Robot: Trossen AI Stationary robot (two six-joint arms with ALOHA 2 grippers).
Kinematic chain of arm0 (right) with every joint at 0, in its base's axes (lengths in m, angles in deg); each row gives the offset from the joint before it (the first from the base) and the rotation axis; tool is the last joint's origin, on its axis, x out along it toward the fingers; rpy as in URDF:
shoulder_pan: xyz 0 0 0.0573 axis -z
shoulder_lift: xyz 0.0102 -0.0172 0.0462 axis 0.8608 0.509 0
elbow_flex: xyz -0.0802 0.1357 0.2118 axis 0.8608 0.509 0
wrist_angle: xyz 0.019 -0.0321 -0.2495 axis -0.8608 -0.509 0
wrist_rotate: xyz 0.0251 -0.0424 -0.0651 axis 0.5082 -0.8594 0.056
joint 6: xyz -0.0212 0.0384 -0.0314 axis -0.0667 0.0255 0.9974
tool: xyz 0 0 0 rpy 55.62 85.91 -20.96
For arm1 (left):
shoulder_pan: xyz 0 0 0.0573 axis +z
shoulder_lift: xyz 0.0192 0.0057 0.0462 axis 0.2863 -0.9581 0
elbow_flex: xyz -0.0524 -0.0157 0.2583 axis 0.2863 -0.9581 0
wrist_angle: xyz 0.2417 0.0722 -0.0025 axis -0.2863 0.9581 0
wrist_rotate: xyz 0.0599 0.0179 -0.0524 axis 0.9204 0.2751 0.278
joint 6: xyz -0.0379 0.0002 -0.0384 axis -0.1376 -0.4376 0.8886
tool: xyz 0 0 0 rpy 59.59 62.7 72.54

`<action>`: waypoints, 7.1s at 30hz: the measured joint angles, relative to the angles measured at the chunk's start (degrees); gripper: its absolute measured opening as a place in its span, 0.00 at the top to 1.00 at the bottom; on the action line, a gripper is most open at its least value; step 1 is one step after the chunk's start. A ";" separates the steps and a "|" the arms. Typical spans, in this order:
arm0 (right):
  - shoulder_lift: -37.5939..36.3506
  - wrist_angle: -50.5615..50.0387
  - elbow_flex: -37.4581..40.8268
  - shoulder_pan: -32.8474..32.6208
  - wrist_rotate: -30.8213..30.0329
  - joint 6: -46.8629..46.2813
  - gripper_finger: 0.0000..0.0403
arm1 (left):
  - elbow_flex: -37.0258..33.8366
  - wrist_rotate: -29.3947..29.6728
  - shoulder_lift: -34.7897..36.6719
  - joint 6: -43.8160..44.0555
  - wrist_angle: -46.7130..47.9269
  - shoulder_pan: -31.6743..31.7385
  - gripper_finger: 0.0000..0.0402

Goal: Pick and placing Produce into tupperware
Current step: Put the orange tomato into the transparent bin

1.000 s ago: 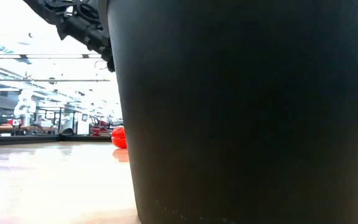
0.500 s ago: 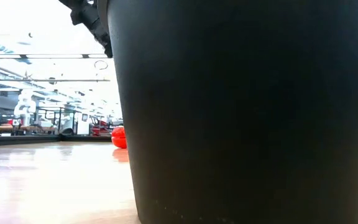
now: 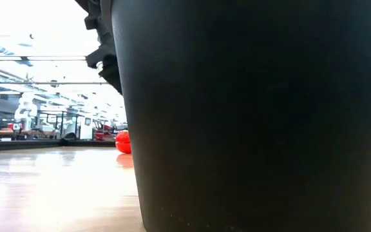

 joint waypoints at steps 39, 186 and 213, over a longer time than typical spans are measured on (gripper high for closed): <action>1.67 -0.58 0.00 0.02 0.00 0.33 1.00 | 0.00 2.96 -13.07 -0.33 -0.83 -2.46 0.26; 1.98 0.28 0.00 0.01 0.02 0.55 1.00 | 32.11 -4.01 23.50 8.34 23.29 4.57 0.34; 1.98 0.00 0.00 0.02 0.04 0.55 1.00 | 9.29 -8.07 46.87 20.50 15.55 4.57 0.34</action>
